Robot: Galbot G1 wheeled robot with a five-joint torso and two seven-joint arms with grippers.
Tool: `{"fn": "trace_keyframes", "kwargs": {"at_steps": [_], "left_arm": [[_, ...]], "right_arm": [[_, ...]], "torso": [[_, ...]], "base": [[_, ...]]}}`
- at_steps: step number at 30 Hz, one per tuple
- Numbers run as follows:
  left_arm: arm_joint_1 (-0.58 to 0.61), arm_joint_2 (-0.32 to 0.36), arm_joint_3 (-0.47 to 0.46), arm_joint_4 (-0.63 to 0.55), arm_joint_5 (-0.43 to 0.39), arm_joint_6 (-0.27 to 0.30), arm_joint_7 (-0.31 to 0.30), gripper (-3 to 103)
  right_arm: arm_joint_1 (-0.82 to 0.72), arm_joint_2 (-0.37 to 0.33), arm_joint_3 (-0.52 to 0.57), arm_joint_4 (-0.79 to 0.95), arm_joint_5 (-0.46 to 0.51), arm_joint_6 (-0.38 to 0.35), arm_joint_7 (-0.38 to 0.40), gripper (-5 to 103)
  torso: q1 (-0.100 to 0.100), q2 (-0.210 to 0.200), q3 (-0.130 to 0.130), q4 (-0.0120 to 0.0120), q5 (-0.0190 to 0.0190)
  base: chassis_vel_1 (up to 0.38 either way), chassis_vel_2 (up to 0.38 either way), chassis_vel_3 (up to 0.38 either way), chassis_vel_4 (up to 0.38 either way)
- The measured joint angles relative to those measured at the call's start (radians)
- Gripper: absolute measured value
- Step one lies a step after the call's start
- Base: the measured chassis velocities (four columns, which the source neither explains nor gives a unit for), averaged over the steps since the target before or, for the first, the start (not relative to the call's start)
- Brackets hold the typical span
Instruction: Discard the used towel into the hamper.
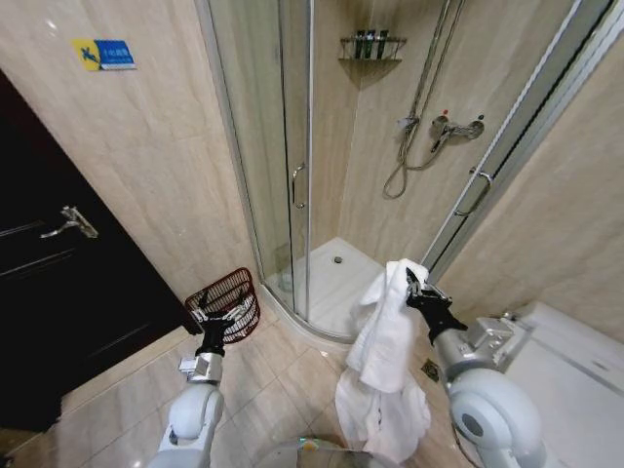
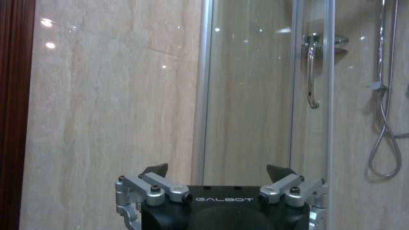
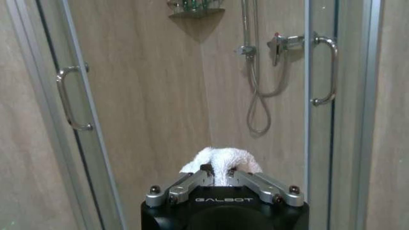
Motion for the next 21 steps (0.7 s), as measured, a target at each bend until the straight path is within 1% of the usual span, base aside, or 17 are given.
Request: {"fn": "trace_keyframes", "kwargs": {"at_steps": [1, 4, 6, 7, 9, 10, 11, 13, 14, 15, 16, 17, 19, 20, 21], "left_arm": [[0.000, 0.000, -0.001, -0.003, 0.000, 0.000, 0.000, 100], [0.003, 0.000, -0.004, -0.007, 0.000, -0.001, 0.000, 100], [0.007, -0.001, -0.006, -0.011, -0.001, -0.003, 0.000, 100], [0.014, -0.003, -0.008, -0.018, -0.005, -0.004, 0.000, 100], [0.016, -0.005, -0.008, -0.023, -0.006, -0.004, 0.000, 100], [0.016, -0.005, -0.008, -0.023, -0.006, -0.004, 0.000, 100], [0.017, -0.006, -0.008, -0.026, -0.007, -0.004, 0.000, 100], [0.016, -0.007, -0.008, -0.028, -0.007, -0.002, 0.000, 100], [0.015, -0.007, -0.008, -0.028, -0.007, -0.001, 0.000, 100], [0.015, -0.007, -0.008, -0.028, -0.007, -0.001, 0.000, 100], [0.013, -0.007, -0.008, -0.029, -0.007, 0.000, 0.000, 100], [0.012, -0.007, -0.008, -0.029, -0.007, 0.002, 0.000, 100], [0.009, -0.009, -0.008, -0.029, -0.005, 0.004, 0.000, 100], [0.009, -0.009, -0.008, -0.029, -0.005, 0.004, 0.000, 100], [0.008, -0.010, -0.007, -0.029, -0.004, 0.006, 0.000, 100]], "right_arm": [[0.002, -0.005, 0.010, 0.000, 0.000, 0.006, 0.003, 5], [0.007, -0.011, 0.021, 0.000, 0.001, 0.008, 0.005, 5], [0.010, -0.014, 0.029, 0.001, -0.015, 0.020, -0.003, 5], [0.008, -0.014, 0.045, 0.001, -0.084, 0.061, -0.042, 5], [0.009, -0.016, 0.066, 0.001, -0.141, 0.100, -0.079, 5], [0.009, -0.016, 0.066, 0.001, -0.141, 0.100, -0.079, 5], [0.011, -0.021, 0.081, 0.001, -0.163, 0.116, -0.100, 5], [0.022, -0.037, 0.123, 0.001, -0.175, 0.132, -0.137, 5], [0.030, -0.051, 0.145, 0.001, -0.168, 0.132, -0.150, 5], [0.030, -0.051, 0.145, 0.001, -0.168, 0.132, -0.150, 5], [0.042, -0.068, 0.169, 0.001, -0.149, 0.127, -0.156, 5], [0.057, -0.089, 0.195, 0.002, -0.121, 0.117, -0.158, 5], [0.100, -0.150, 0.263, 0.008, -0.032, 0.077, -0.156, 5], [0.100, -0.150, 0.263, 0.008, -0.032, 0.077, -0.156, 5], [0.127, -0.188, 0.295, 0.008, 0.021, 0.055, -0.143, 5]], "torso": [[0.000, 0.000, 0.000, 0.0000, -0.0004], [0.000, 0.000, 0.000, 0.0000, -0.0001], [0.000, 0.000, 0.000, 0.0000, -0.0001], [0.000, 0.000, 0.000, 0.0000, -0.0001], [0.000, 0.000, 0.000, -0.0001, -0.0001], [0.000, 0.000, 0.000, -0.0001, -0.0001], [0.000, 0.000, 0.000, 0.0000, -0.0001], [0.000, 0.000, 0.000, 0.0000, -0.0001], [0.000, 0.000, 0.000, -0.0001, 0.0000], [0.000, 0.000, 0.000, -0.0001, 0.0000], [0.000, 0.000, 0.000, -0.0001, 0.0000], [0.000, 0.000, 0.000, -0.0001, 0.0001], [0.000, 0.000, 0.000, 0.0000, -0.0002], [0.000, 0.000, 0.000, 0.0000, -0.0002], [0.000, 0.000, 0.000, 0.0000, -0.0002]], "base": [[0.000, 0.000, 0.000, 0.000], [0.000, 0.000, 0.000, 0.000], [0.000, 0.000, 0.000, 0.000], [0.000, 0.000, 0.000, 0.000], [0.000, 0.000, 0.000, 0.000], [0.000, 0.000, 0.000, 0.000], [0.000, 0.000, 0.000, 0.000], [0.000, 0.000, 0.000, 0.000], [0.000, 0.000, 0.000, 0.000], [0.000, 0.000, 0.000, 0.000], [0.000, 0.000, 0.000, 0.000], [0.000, 0.000, 0.000, 0.000], [0.000, 0.000, 0.000, 0.000], [0.000, 0.000, 0.000, 0.000], [0.000, 0.000, 0.000, 0.000]]}}
